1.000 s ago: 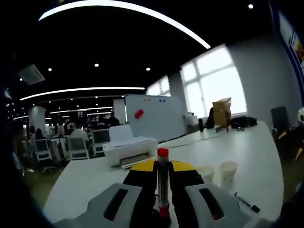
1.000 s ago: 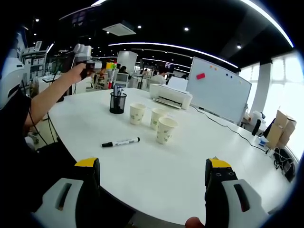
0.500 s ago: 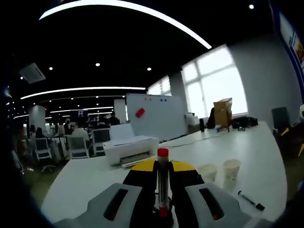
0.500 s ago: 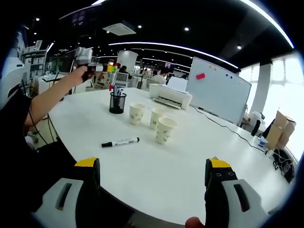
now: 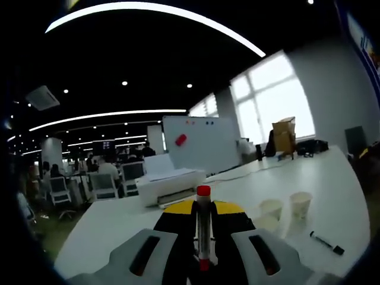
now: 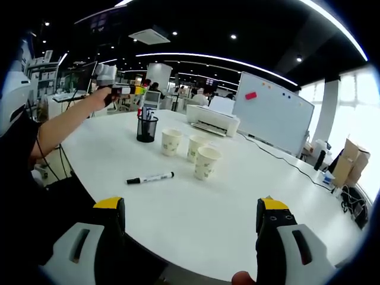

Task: Place the scattered laser pointers and whiteboard markers into the pen holder and stack the scattered paper cups together

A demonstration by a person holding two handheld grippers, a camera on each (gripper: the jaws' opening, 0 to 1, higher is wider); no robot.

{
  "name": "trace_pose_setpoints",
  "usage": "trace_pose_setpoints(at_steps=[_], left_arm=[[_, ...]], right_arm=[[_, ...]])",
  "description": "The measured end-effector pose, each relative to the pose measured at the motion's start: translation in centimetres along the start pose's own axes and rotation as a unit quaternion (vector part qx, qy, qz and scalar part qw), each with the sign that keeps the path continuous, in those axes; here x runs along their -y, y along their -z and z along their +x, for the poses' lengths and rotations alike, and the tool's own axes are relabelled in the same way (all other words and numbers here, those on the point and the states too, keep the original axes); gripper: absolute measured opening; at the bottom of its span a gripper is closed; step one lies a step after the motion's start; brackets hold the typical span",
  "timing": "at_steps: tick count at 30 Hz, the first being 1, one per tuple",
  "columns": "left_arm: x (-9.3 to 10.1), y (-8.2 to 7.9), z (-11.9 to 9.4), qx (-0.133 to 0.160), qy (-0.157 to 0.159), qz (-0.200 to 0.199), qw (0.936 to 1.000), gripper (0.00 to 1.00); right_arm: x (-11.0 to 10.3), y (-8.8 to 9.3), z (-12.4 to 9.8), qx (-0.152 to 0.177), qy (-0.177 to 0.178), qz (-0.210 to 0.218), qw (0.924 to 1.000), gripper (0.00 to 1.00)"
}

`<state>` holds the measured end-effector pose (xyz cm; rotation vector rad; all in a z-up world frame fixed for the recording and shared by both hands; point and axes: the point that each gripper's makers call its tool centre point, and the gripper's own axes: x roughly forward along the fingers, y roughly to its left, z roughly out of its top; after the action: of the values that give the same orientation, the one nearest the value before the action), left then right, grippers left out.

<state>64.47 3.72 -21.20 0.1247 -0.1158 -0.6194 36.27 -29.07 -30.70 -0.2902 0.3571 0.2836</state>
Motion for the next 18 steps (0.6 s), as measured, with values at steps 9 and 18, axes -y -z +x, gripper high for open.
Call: trace_pose_setpoints(at_steps=[9,18], left_arm=[[-0.35,0.23,0.11,0.009,-0.004,0.006,0.9999,0.14],[-0.62,0.76,0.28,0.013,-0.012,0.011,0.9998,0.14]], right_arm=[[0.14,0.05,-0.02,0.002,0.002,0.003,1.0000,0.87],[0.16,0.27,-0.06,0.000,0.002,0.005,1.0000,0.87]])
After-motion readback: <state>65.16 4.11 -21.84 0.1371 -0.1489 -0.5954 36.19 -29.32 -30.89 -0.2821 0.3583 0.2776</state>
